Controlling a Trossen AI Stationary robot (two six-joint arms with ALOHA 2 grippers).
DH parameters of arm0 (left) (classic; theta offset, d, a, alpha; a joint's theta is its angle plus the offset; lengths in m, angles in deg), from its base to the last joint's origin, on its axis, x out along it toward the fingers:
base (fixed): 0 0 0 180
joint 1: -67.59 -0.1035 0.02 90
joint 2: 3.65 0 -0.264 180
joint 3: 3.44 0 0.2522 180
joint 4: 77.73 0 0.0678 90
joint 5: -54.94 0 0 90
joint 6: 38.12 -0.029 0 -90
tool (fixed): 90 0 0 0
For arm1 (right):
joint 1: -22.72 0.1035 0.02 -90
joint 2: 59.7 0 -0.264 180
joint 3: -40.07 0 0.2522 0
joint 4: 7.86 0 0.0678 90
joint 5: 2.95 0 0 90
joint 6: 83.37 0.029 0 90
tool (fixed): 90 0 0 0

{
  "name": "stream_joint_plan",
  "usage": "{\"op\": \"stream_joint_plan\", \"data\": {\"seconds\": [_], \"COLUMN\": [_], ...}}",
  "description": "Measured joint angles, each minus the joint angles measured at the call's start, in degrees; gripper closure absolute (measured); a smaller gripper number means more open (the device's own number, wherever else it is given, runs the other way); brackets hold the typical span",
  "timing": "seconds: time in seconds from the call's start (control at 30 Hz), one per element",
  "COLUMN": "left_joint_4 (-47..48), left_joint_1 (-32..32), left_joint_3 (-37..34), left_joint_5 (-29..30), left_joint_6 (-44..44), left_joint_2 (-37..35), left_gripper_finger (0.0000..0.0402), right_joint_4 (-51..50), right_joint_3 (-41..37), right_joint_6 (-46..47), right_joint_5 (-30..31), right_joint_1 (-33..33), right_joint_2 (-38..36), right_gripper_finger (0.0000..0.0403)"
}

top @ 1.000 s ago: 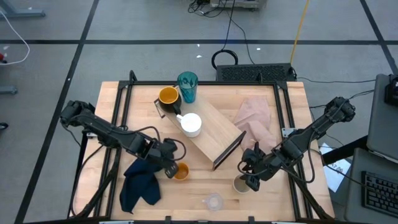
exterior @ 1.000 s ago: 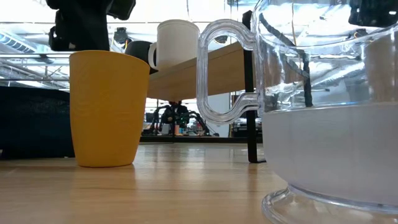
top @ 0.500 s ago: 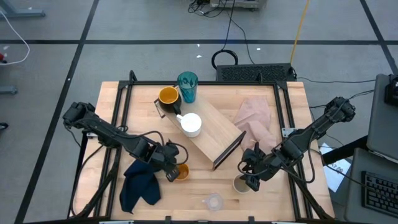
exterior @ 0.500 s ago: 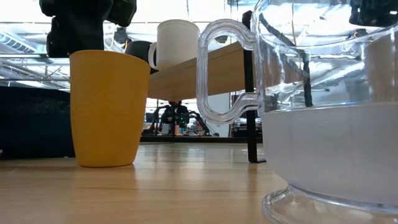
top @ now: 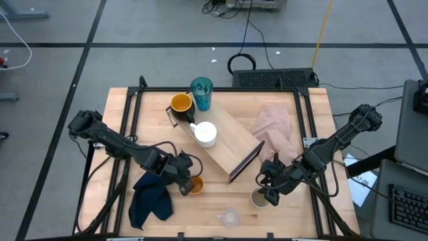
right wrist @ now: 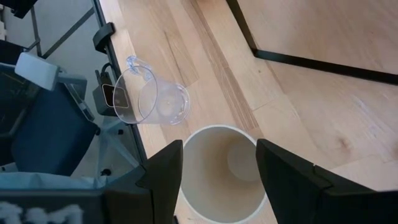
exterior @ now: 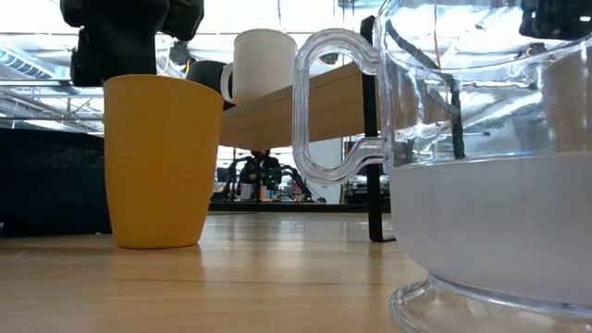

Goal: Stack small to large cups/mugs on shelf
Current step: Put the yellow cup on the shelf

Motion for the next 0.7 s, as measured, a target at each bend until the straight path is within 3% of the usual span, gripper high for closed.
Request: {"op": "stream_joint_plan", "data": {"seconds": [0.37,0.53,0.7], "left_joint_4": [-5.87,-5.68,-5.99], "left_joint_1": [0.09,-0.02,0.00], "left_joint_3": [-0.04,-0.02,-0.02], "left_joint_5": [-4.10,-4.57,-5.11], "left_joint_6": [-1.93,-4.83,-6.12], "left_joint_2": [5.10,5.06,5.03], "left_gripper_finger": [0.0327,0.0387,0.0396], "right_joint_4": [0.50,0.90,0.86], "right_joint_3": [0.00,0.00,0.00], "right_joint_6": [-0.11,-0.14,-0.48], "right_joint_5": [0.00,-0.02,0.00], "right_joint_1": [0.00,0.00,0.00], "right_joint_2": [-0.02,-0.02,-0.02], "right_gripper_finger": [0.0206,0.0206,0.0206]}}
